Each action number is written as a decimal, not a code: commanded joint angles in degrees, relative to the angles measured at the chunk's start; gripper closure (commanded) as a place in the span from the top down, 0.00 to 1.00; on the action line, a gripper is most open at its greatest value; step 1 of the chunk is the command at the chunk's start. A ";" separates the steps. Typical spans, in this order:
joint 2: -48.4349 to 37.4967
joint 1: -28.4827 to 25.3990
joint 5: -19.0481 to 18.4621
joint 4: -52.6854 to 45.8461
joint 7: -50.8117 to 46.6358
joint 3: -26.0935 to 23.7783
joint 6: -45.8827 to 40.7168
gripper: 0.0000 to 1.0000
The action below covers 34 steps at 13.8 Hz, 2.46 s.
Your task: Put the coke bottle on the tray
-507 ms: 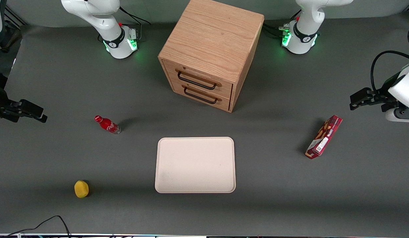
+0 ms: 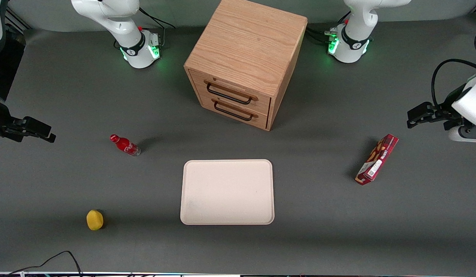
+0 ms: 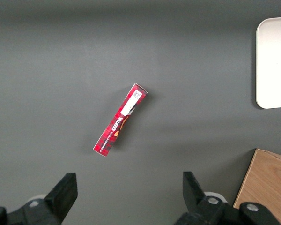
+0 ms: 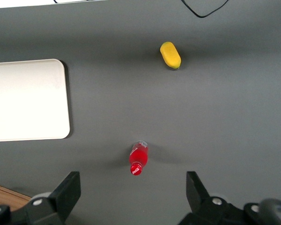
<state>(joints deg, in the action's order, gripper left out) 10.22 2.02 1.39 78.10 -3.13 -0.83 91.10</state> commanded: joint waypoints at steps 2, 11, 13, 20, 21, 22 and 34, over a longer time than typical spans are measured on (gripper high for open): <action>0.50 0.17 0.72 -1.20 -0.21 0.22 -0.84 1.00; 0.50 0.09 0.72 -1.29 -0.21 0.22 -0.84 1.00; 0.50 0.17 0.45 -1.29 -0.21 0.22 -0.84 1.00; 0.67 0.00 0.45 -1.12 -0.29 0.22 -0.84 1.00; 0.94 -0.18 0.71 -0.59 -0.29 0.22 -0.92 1.00; 1.46 -0.35 1.06 0.37 -0.29 0.13 -0.93 1.00; -7.76 -0.18 3.44 34.47 -0.82 -3.30 21.66 0.96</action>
<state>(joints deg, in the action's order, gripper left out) 6.81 1.72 3.49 105.06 -3.44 -3.94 109.62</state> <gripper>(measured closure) 0.018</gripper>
